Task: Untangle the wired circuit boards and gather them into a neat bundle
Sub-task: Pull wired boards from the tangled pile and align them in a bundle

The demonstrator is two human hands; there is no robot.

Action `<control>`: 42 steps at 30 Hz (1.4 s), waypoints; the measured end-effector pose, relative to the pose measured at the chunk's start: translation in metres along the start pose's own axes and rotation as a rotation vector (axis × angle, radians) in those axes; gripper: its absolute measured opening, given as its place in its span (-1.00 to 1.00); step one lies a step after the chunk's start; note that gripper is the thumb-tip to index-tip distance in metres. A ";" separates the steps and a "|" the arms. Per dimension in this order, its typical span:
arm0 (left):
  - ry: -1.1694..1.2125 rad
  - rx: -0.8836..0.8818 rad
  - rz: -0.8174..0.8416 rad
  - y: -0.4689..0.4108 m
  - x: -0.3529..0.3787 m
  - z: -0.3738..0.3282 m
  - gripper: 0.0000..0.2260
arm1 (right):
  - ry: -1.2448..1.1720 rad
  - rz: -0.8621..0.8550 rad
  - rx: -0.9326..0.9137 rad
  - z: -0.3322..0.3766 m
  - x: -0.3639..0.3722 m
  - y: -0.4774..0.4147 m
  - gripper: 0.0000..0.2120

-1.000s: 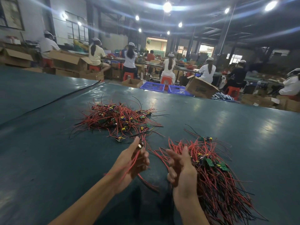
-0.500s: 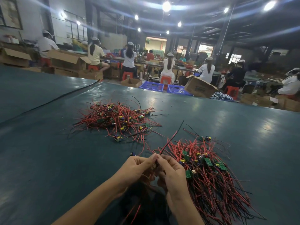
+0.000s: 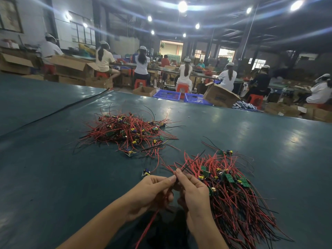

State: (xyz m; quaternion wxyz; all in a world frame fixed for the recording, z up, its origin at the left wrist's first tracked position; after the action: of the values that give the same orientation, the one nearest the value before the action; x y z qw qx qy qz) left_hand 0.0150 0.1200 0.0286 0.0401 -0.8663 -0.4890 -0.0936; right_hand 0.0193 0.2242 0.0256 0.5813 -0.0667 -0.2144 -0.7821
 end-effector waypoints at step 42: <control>-0.286 0.086 0.130 0.007 0.018 -0.016 -0.66 | -0.177 -0.228 -0.116 0.034 -0.056 -0.002 -0.77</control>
State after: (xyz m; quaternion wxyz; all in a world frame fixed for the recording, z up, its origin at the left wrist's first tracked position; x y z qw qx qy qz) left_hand 0.0282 0.1290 0.0480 0.0130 -0.8981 -0.4362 0.0546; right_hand 0.0304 0.2881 0.0357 0.4625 -0.1441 -0.2256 -0.8453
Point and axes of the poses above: each hand's wrist, its own y-axis away from the middle knuckle, its own x-axis out of the palm, z = x × y, the point moved 10 cm from there along -y, towards the middle knuckle, and after that the axes turned 8 degrees about x, right-handed, at the moved point
